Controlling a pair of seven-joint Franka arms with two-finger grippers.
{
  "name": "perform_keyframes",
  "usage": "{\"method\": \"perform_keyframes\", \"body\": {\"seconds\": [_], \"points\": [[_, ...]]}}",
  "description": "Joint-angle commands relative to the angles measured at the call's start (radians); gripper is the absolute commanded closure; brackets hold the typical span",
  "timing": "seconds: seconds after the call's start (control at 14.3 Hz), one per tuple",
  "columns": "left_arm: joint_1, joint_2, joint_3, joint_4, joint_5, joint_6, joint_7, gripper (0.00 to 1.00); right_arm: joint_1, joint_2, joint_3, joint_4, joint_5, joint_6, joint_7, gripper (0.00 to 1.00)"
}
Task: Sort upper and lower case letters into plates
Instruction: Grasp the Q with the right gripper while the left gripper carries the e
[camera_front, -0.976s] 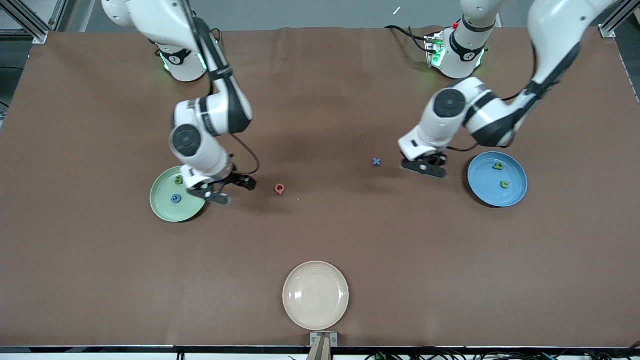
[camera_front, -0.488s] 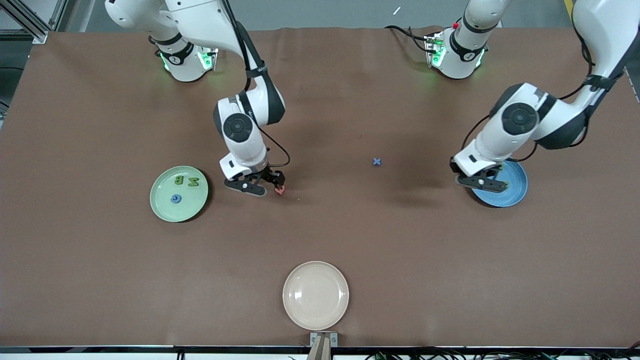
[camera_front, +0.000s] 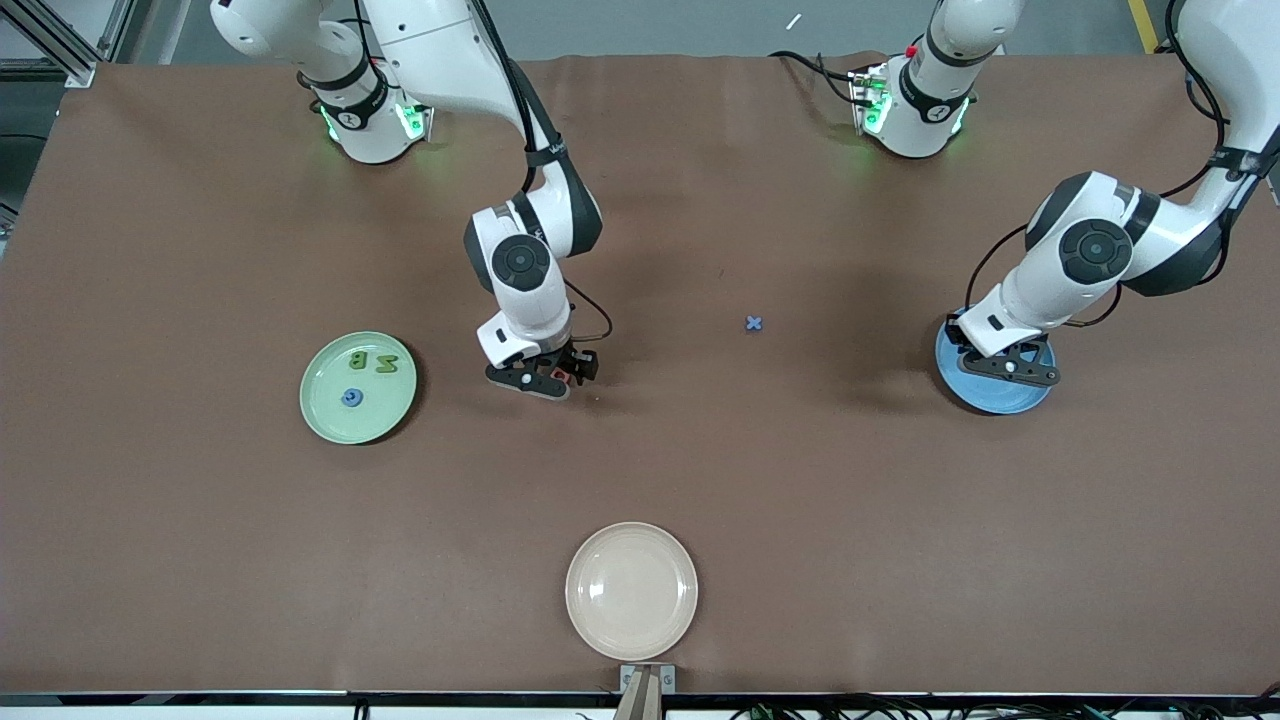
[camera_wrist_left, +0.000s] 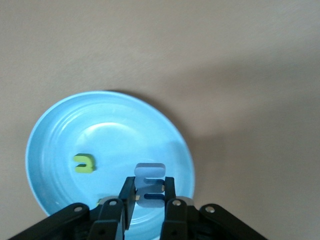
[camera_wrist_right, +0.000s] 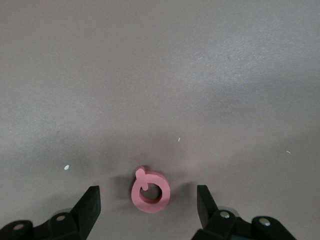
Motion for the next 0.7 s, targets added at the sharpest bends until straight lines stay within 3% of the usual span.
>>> {"method": "perform_keyframes", "body": {"seconds": [0.0, 0.63], "points": [[0.028, 0.023, 0.023, -0.042, 0.059, 0.056, 0.007, 0.99, 0.001, 0.008, -0.003, 0.010, 0.019, -0.003, 0.003, 0.22], [0.028, 0.060, 0.090, -0.088, 0.147, 0.084, -0.007, 0.99, 0.002, 0.019, -0.003, 0.010, 0.018, -0.004, -0.002, 0.33]]}}
